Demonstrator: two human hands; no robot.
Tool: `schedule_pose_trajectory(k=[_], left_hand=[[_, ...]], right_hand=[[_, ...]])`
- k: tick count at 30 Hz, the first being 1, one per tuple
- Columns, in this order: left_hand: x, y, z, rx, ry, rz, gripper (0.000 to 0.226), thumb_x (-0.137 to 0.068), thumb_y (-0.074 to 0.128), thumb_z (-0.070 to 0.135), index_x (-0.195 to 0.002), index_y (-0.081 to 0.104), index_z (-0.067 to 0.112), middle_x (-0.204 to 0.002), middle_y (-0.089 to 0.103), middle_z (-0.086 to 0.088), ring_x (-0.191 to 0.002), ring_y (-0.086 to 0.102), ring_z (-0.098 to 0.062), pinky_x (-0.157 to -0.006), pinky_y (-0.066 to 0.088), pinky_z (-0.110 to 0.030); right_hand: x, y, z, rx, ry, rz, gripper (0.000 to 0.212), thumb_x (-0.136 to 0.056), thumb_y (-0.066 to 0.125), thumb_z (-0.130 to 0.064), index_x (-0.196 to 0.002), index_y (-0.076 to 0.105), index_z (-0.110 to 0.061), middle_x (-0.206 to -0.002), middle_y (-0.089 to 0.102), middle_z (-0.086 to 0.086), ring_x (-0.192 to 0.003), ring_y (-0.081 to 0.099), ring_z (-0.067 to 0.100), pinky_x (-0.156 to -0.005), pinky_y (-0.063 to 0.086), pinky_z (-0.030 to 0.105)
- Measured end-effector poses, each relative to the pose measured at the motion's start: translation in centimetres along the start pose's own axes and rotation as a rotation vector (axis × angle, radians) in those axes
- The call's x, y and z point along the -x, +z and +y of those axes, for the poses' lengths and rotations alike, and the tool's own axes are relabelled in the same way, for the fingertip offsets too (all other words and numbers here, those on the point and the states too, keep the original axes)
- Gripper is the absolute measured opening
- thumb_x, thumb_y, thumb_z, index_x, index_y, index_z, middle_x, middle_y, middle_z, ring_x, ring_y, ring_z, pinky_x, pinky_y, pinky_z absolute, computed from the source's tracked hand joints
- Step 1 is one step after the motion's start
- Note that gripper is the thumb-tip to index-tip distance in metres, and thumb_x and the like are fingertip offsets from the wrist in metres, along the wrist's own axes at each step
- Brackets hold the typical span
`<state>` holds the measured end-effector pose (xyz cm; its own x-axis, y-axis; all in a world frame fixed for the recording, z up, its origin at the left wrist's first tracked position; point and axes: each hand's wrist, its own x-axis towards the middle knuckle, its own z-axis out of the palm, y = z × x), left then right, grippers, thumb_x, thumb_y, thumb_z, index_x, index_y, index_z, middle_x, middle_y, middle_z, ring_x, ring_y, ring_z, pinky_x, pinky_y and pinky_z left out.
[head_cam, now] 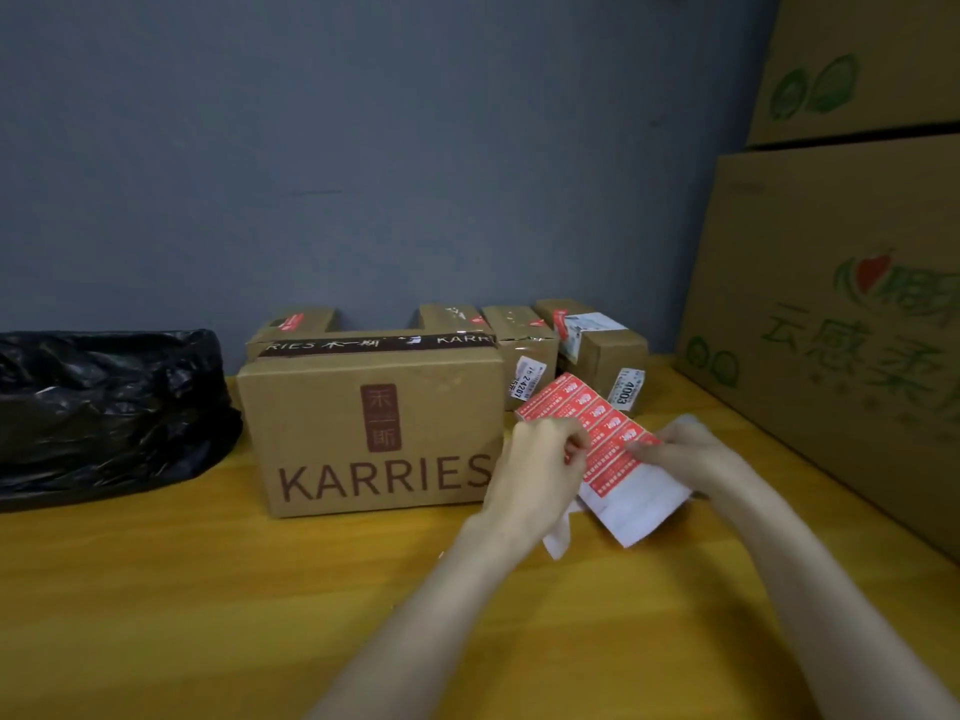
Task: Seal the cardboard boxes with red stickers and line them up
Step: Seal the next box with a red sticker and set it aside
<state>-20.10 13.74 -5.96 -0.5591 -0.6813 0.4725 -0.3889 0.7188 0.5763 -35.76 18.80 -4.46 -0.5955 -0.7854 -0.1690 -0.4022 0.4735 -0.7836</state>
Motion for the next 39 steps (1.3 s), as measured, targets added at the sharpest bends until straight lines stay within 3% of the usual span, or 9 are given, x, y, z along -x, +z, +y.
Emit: schedule_pose_trajectory(k=[2, 5, 8, 14, 19, 24, 29, 32, 39], left_hand=[[0.0, 0.2, 0.1, 0.049, 0.028, -0.018, 0.017, -0.09, 0.058, 0.014, -0.102, 0.07, 0.012, -0.104, 0.067, -0.003, -0.097, 0.061, -0.014, -0.08, 0.051, -0.026], [-0.1, 0.2, 0.2, 0.105, 0.046, -0.035, 0.022, -0.089, 0.061, 0.017, -0.109, 0.07, 0.014, -0.112, 0.066, -0.002, -0.103, 0.058, -0.013, -0.088, 0.05, -0.029], [0.0, 0.4, 0.0, 0.119, 0.037, -0.061, 0.025, -0.09, 0.06, 0.018, -0.113, 0.068, 0.015, -0.113, 0.067, -0.003, -0.104, 0.059, -0.014, -0.089, 0.05, -0.033], [0.4, 1.2, 0.1, 0.199, 0.055, -0.037, 0.022, -0.088, 0.058, 0.014, -0.107, 0.069, 0.017, -0.099, 0.07, -0.003, -0.095, 0.063, -0.018, -0.083, 0.052, -0.037], [0.2, 1.9, -0.1, 0.227, 0.07, 0.08, 0.024, -0.087, 0.054, 0.024, -0.109, 0.065, 0.021, -0.096, 0.07, -0.002, -0.09, 0.066, -0.019, -0.076, 0.055, -0.039], [-0.1, 0.6, 0.1, 0.406, -0.039, 0.173, 0.021, -0.092, 0.056, 0.016, -0.108, 0.07, 0.015, -0.097, 0.072, -0.003, -0.091, 0.067, -0.014, -0.082, 0.054, -0.033], [-0.5, -0.2, -0.3, 0.591, -0.17, 0.2, 0.012, -0.086, 0.064, 0.013, -0.086, 0.076, 0.013, -0.071, 0.068, 0.014, -0.076, 0.063, -0.004, -0.079, 0.053, -0.028], [-0.9, -0.3, -0.7, 0.735, -0.235, 0.207, 0.009, -0.083, 0.069, 0.011, -0.086, 0.076, 0.009, -0.074, 0.072, 0.004, -0.074, 0.064, -0.007, -0.076, 0.054, -0.03], [-1.0, -0.7, -0.9, 0.741, -0.222, 0.209, 0.014, -0.081, 0.07, 0.008, -0.093, 0.074, 0.002, -0.087, 0.073, -0.01, -0.078, 0.067, -0.01, -0.081, 0.054, -0.027]], right_hand=[[0.4, -0.2, -0.2, -0.086, -0.005, 0.013, 0.026, -0.09, 0.06, -0.028, -0.095, 0.062, -0.003, -0.085, 0.066, 0.013, -0.069, 0.062, 0.023, -0.053, 0.047, 0.029], [0.5, 0.0, -0.4, -0.115, -0.043, 0.096, 0.033, -0.094, 0.053, -0.033, -0.089, 0.062, -0.002, -0.087, 0.065, 0.017, -0.075, 0.063, 0.029, -0.061, 0.049, 0.033], [0.9, 0.6, -0.4, 0.122, -0.181, 0.238, 0.048, -0.096, 0.047, -0.037, -0.076, 0.065, 0.003, -0.076, 0.066, 0.019, -0.066, 0.059, 0.027, -0.059, 0.043, 0.032], [2.3, 1.9, -0.9, 0.257, -0.433, 0.484, 0.057, -0.089, 0.057, -0.041, -0.043, 0.035, -0.016, -0.043, 0.034, -0.001, -0.047, 0.035, 0.016, -0.044, 0.022, 0.03], [1.9, 3.3, -1.1, 0.143, -0.643, 0.394, 0.039, -0.098, 0.042, -0.024, -0.062, 0.046, -0.01, -0.055, 0.046, 0.0, -0.055, 0.042, 0.014, -0.05, 0.03, 0.017], [1.8, 4.4, -1.0, -0.132, -0.723, 0.275, 0.026, -0.096, 0.046, -0.01, -0.071, 0.049, -0.018, -0.069, 0.054, -0.003, -0.065, 0.049, 0.006, -0.059, 0.037, 0.019], [2.5, 4.8, -1.2, -0.298, -0.729, 0.199, 0.023, -0.09, 0.054, -0.001, -0.077, 0.063, -0.017, -0.079, 0.066, 0.002, -0.079, 0.062, 0.016, -0.071, 0.049, 0.027], [3.0, 4.7, -1.5, -0.4, -0.729, 0.166, 0.02, -0.088, 0.057, 0.001, -0.081, 0.068, -0.013, -0.082, 0.069, 0.001, -0.076, 0.062, 0.003, -0.067, 0.048, 0.012], [3.2, 4.6, -1.6, -0.424, -0.729, 0.147, 0.02, -0.088, 0.055, 0.002, -0.089, 0.069, -0.013, -0.083, 0.067, -0.008, -0.073, 0.06, -0.011, -0.064, 0.044, 0.006]])
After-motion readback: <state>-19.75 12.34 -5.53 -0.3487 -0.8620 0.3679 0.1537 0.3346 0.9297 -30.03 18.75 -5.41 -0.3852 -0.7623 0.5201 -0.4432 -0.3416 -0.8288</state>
